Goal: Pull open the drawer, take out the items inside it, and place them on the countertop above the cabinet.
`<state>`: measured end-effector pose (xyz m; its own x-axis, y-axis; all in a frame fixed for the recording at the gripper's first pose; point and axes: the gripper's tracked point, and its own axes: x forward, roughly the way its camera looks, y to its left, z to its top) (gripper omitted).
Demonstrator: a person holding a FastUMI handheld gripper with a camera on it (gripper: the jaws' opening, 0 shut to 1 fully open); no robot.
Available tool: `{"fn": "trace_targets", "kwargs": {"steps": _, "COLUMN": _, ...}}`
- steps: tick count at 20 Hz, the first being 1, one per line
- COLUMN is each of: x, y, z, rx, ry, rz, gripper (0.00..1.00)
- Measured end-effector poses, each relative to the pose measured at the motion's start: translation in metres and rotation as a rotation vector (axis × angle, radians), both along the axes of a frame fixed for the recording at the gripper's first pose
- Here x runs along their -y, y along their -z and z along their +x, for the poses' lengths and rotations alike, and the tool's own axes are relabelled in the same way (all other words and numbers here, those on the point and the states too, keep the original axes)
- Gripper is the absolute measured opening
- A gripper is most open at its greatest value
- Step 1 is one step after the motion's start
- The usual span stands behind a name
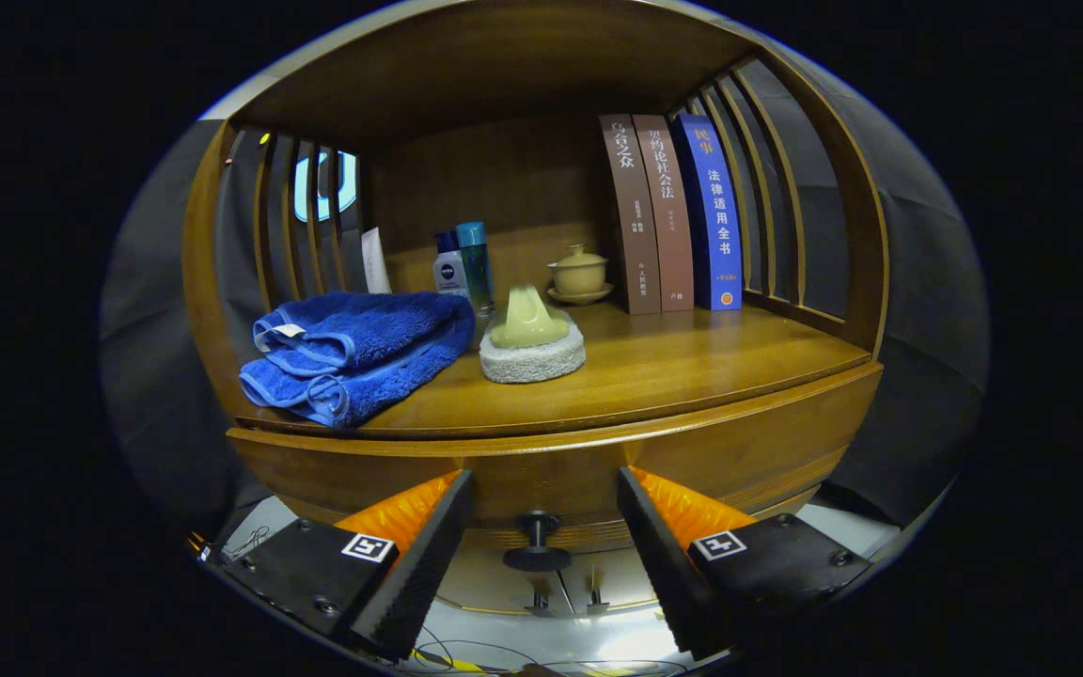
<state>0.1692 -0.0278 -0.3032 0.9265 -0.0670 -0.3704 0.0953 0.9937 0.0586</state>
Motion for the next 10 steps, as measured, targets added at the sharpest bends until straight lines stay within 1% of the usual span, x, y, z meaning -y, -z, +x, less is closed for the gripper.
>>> {"fn": "trace_targets", "kwargs": {"steps": 10, "x": 0.0019, "y": 0.0015, "z": -0.0016, "rx": 0.009, "ry": 0.004, "rz": 0.0, "gripper": 0.99}}
